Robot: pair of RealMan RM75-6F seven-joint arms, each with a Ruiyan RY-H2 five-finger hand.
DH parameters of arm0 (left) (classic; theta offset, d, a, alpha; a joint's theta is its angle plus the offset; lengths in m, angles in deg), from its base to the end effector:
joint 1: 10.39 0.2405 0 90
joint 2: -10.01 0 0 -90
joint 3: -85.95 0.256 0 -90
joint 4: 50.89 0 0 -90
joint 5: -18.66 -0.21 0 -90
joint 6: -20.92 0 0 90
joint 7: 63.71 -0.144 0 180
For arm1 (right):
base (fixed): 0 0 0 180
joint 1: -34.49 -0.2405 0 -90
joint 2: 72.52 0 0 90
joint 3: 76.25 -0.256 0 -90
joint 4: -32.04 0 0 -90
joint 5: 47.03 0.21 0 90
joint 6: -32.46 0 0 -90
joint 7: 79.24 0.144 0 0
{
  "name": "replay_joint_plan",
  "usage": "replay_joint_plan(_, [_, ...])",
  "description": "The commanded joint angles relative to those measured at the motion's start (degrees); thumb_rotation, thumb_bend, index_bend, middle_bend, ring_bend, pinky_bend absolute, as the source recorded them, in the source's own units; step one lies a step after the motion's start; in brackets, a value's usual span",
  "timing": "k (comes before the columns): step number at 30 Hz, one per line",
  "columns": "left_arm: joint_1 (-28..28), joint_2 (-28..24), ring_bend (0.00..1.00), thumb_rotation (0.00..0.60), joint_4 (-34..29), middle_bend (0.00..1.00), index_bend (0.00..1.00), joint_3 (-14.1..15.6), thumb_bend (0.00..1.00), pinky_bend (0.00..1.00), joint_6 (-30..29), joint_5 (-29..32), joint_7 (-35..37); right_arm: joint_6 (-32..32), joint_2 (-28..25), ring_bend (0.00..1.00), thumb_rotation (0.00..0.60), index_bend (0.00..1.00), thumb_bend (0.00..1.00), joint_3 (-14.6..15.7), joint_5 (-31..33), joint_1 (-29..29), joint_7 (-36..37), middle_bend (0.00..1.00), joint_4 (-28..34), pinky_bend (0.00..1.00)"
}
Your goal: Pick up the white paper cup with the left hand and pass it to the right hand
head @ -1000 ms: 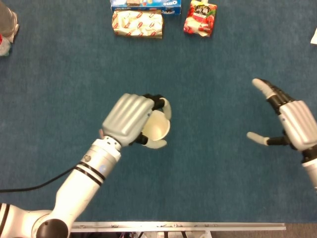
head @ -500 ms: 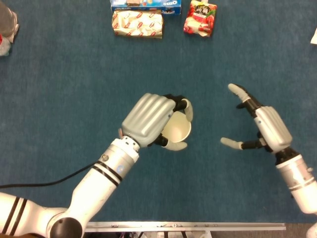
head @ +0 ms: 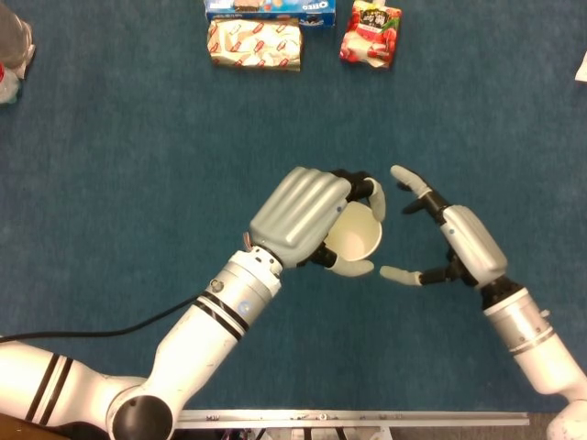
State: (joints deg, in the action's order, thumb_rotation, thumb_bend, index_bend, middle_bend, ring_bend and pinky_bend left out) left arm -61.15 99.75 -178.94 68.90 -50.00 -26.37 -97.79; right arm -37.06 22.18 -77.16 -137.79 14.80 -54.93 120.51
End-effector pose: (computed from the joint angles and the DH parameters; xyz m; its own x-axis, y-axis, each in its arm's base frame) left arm 0.0205 0.2418 0.0193 0.0659 0.4630 0.8839 0.8953 -0.4185 0.1525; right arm -0.1783 -0.2114 -0.0382 -0.3232 -0.4455 0.8349 -0.8807 -0.1812 -0.4376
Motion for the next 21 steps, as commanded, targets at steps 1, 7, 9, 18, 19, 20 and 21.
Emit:
replay_joint_plan(1, [-0.44,0.51,0.42,0.6,0.12,0.41,0.47,-0.09,0.0,0.69,-0.03,-0.29,0.5,-1.04,1.69,0.14,0.6,0.0,0.0,0.65,-1.85,-0.51,3.89,0.08,-1.81,0.3])
replay_joint_plan(7, [-1.36,1.73,0.42,0.6,0.6,0.41,0.47,0.06,0.0,0.69,-0.04,-0.46,1.19,-2.7,4.28,0.14,0.6,0.0,0.0,1.45,-3.52,-0.82,9.61,0.08,-4.43,0.3])
replay_joint_plan(9, [-1.58,2.1,0.42,0.6,0.74,0.41,0.47,0.11,0.0,0.69,-0.14,-0.52,1.36,-2.82,4.75,0.14,0.6,0.0,0.0,1.72,-3.75,-0.96,10.76,0.08,-4.94,0.3])
replay_joint_plan(18, [-2.67,3.56,0.42,0.6,1.6,0.41,0.47,0.66,0.0,0.69,-0.33,-0.59,1.43,-2.7,5.64,0.14,0.6,0.0,0.0,2.89,-4.33,-1.76,15.47,0.08,-4.84,0.3])
replay_joint_plan(19, [-2.78,3.69,0.42,0.6,1.71,0.41,0.47,0.76,0.0,0.69,-0.43,-0.72,1.32,-2.47,5.38,0.14,0.6,0.0,0.0,3.22,-4.48,-1.93,15.87,0.08,-4.6,0.3])
replay_joint_plan(20, [-2.86,3.79,0.42,0.6,1.82,0.41,0.47,0.84,0.0,0.69,-0.5,-0.81,1.25,-2.28,5.1,0.14,0.6,0.0,0.0,3.46,-4.62,-2.08,16.14,0.08,-4.34,0.3])
replay_joint_plan(21, [-2.93,3.94,0.42,0.6,1.96,0.41,0.47,0.89,0.0,0.69,-0.58,-0.88,1.27,-2.05,4.74,0.14,0.6,0.0,0.0,3.77,-4.78,-2.26,16.43,0.08,-4.02,0.3])
